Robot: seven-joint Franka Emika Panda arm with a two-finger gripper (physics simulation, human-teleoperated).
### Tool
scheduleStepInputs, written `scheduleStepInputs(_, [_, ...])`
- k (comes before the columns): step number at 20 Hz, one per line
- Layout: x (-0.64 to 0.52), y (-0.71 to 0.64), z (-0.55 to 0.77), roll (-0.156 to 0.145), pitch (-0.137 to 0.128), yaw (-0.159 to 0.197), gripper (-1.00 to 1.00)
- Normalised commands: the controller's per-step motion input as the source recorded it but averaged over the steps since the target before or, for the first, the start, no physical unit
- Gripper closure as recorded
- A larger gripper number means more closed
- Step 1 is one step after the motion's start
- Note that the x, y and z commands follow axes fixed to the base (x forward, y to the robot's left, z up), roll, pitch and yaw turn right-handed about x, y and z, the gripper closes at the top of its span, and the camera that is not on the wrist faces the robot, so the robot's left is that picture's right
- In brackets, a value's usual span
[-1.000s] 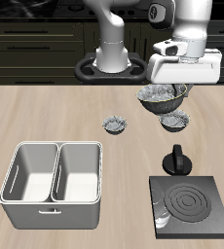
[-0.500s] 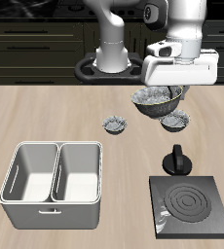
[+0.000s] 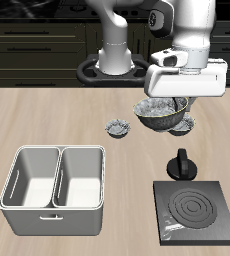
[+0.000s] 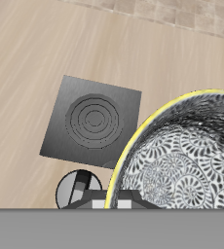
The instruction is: Turn off the flat stove and place the largest bowl on it
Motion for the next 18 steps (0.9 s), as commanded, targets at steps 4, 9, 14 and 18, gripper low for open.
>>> scheduleStepInputs(4, [0.24, 0.15, -0.04, 0.026, 0.022, -0.012, 1.00])
scheduleStepInputs(9, [0.30, 0.15, 0.03, -0.006, 0.010, -0.024, 1.00])
scheduleStepInputs(14, [0.26, -0.02, 0.08, -0.028, -0.014, -0.018, 1.00])
scheduleStepInputs(18, [0.31, -0.08, 0.09, -0.049, -0.023, 0.002, 1.00])
